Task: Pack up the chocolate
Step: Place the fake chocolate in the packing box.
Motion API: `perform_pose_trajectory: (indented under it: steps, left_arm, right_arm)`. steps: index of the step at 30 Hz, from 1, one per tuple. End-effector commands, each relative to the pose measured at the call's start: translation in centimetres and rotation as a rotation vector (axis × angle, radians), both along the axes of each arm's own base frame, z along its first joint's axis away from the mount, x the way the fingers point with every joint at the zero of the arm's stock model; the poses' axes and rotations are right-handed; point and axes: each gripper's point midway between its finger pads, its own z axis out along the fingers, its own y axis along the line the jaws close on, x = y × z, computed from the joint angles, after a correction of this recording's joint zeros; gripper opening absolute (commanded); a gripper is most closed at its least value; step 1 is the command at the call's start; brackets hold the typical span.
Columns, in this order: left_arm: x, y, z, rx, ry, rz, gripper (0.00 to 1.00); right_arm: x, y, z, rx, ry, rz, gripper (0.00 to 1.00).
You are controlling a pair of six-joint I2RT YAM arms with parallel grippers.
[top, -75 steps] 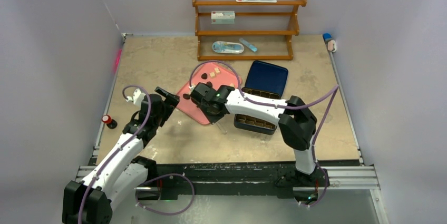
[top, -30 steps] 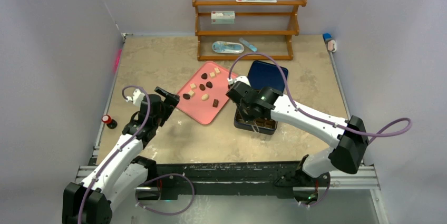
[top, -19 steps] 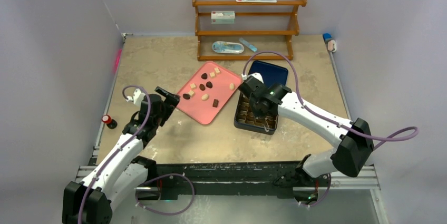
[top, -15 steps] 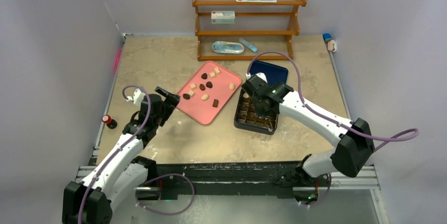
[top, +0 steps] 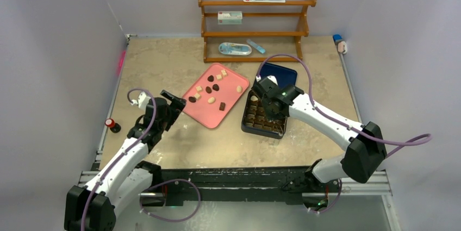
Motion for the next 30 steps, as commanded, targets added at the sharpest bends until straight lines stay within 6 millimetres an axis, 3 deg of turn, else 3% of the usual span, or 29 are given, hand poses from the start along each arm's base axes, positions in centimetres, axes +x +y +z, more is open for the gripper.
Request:
perform_pose_trajectory:
  steps: [1,13,30]
  left_arm:
    - [0.4,0.2,0.3,-0.001,-0.022,0.003,1.00]
    - [0.4,0.2,0.1,-0.001,-0.018,0.005,1.00]
    - [0.4,0.2,-0.2,0.001,-0.012,0.006,1.00]
  right_arm:
    - [0.0,-0.6,0.3,-0.001,-0.013,-0.012,0.00]
    - [-0.2,-0.5,-0.4,0.003,0.011,-0.020,0.00]
    - [-0.1,-0.1,-1.1,0.017,0.035,-0.025,0.18]
